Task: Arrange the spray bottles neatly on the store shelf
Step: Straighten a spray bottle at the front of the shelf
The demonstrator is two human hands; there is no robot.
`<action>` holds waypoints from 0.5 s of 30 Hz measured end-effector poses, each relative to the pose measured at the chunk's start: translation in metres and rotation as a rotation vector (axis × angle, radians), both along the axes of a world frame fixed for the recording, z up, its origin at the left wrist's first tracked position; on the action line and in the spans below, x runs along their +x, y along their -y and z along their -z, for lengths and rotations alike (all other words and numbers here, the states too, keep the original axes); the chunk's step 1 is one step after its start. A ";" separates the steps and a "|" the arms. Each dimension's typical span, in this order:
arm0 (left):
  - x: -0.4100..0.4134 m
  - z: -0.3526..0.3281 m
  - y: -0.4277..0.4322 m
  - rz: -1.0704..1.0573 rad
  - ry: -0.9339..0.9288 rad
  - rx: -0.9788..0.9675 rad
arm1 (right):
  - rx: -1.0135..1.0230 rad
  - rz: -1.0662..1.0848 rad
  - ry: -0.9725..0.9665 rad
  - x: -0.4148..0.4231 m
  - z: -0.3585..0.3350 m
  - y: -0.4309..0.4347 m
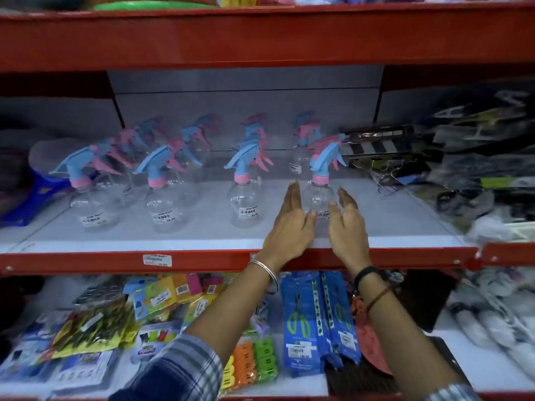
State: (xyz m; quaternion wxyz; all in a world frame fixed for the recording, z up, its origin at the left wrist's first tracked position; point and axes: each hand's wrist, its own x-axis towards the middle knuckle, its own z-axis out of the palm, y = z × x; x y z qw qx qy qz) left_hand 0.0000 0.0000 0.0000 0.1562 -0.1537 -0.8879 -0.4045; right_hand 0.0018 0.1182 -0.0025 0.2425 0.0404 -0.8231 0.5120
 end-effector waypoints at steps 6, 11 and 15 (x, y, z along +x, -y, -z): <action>-0.008 -0.002 0.003 0.030 0.216 0.115 | -0.173 -0.140 0.165 -0.018 -0.006 -0.010; -0.002 -0.001 0.004 0.026 0.127 0.096 | -0.204 -0.105 0.160 -0.007 -0.011 -0.017; 0.009 -0.001 0.003 0.043 0.088 0.100 | -0.173 -0.089 0.138 0.008 -0.010 -0.020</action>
